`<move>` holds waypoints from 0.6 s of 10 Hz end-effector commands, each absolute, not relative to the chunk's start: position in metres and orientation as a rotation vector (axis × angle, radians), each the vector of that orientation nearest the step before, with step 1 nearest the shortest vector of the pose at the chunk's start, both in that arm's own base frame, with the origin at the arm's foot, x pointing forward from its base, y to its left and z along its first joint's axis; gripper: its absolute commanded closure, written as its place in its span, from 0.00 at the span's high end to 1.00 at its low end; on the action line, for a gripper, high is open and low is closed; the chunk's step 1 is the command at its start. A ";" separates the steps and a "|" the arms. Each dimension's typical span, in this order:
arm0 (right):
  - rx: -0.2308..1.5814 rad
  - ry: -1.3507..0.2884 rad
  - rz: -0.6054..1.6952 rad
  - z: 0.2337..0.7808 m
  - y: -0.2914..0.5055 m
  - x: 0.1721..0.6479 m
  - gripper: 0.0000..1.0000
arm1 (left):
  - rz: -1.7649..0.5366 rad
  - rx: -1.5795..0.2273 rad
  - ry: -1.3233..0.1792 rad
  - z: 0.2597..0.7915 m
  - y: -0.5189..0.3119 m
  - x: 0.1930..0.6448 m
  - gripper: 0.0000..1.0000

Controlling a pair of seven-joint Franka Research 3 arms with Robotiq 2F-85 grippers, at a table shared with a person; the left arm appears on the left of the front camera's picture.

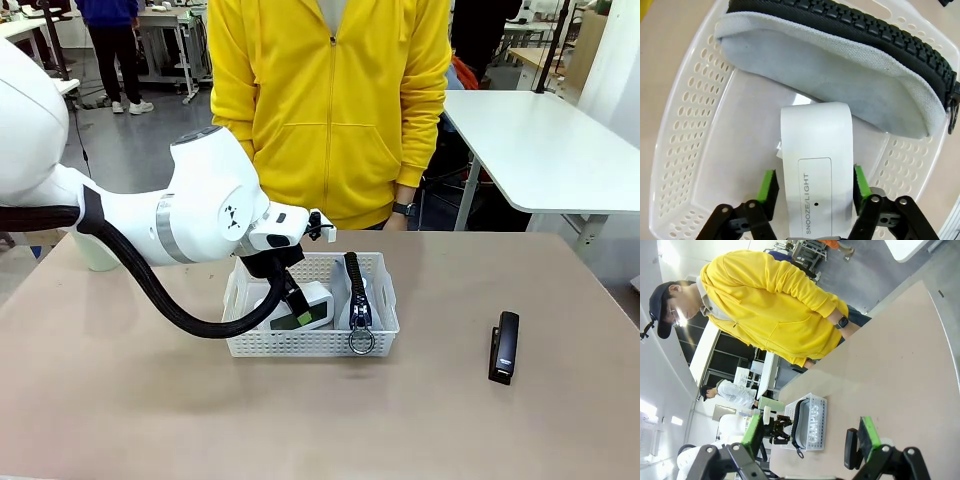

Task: Efficiently arrange items inside the basket to fit them all.
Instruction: Pick up the Digital clock and place it inside the Organizing basket.

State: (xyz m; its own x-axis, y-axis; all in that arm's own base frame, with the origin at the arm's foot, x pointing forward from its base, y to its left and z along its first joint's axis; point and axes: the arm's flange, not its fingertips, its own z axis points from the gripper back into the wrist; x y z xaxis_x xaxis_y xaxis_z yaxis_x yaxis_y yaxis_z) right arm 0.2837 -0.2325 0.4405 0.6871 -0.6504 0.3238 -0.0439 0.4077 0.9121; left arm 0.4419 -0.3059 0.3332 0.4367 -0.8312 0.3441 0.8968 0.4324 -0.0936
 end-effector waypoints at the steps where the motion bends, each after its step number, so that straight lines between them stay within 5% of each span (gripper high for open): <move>1: 1.117 -0.765 -0.427 0.443 -0.234 0.286 1.00 | -1.105 -0.280 -0.281 0.337 -0.302 0.443 1.00; 6: 1.117 -0.765 -0.427 0.443 -0.234 0.286 1.00 | -1.085 -0.285 -0.346 0.352 -0.292 0.434 1.00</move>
